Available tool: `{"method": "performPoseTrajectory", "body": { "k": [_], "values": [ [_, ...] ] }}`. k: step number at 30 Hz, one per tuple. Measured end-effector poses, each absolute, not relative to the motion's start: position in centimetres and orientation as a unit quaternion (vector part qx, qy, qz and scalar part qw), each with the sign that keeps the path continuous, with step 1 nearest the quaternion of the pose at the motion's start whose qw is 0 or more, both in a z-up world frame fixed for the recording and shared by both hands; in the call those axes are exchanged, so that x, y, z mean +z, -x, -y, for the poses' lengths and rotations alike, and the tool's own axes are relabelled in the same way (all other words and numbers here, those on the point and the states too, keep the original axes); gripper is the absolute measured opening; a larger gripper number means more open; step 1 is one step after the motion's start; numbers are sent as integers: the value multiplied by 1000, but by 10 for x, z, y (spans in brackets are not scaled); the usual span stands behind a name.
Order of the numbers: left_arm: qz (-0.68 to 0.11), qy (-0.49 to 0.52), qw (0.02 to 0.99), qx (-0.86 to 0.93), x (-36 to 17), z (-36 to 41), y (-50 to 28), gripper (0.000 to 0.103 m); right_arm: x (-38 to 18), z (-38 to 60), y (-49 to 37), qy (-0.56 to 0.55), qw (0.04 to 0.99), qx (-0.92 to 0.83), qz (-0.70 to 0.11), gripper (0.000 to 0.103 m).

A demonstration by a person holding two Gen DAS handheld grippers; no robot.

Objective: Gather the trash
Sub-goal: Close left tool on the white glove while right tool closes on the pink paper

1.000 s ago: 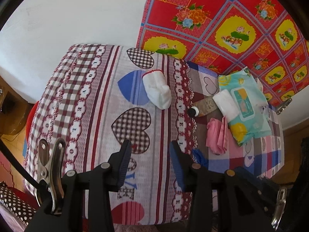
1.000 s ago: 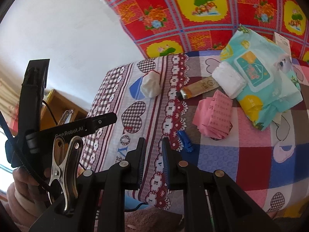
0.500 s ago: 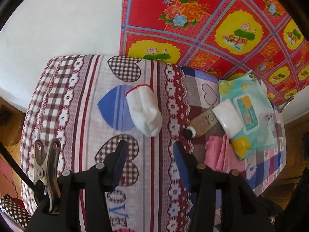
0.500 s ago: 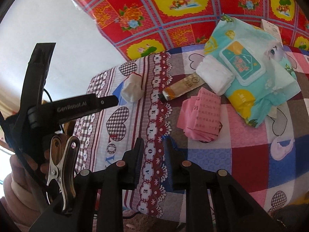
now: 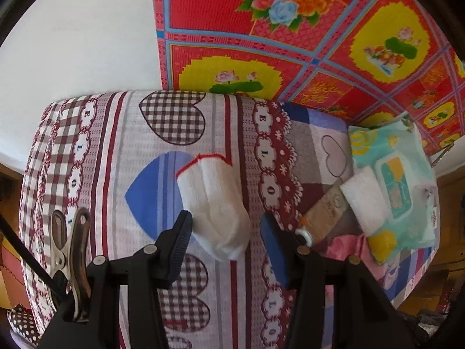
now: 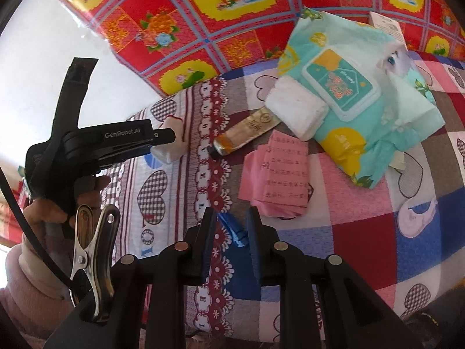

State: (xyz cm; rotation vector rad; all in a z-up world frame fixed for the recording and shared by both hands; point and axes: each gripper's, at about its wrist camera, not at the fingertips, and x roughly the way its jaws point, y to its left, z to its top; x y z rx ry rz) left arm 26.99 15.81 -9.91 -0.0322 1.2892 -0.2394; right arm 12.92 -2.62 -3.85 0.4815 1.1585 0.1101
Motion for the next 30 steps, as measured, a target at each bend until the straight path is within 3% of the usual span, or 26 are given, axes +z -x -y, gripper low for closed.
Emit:
{"method": "performPoseTrajectory", "body": {
  "k": [10,12,16,24,30],
  "values": [
    [-604,4,789,-110,-124,-147,-293,52,-48,35,-136,-229,802,17,-551,23],
    [-604,3,789,-111,-128,-146,-296,52,-49,34,-139,-226,802,11,-553,29],
    [-601,3,791,-118,-132,-146,-300,52,-52,34,-143,-220,800,-5,-558,31],
    [-589,-14,798,-131,-131,-146,-295,54,-62,31,-156,-203,796,-31,-570,62],
    [-584,-15,801,-130,-132,-142,-290,55,-74,24,-167,-174,794,-44,-581,64]
  ]
}}
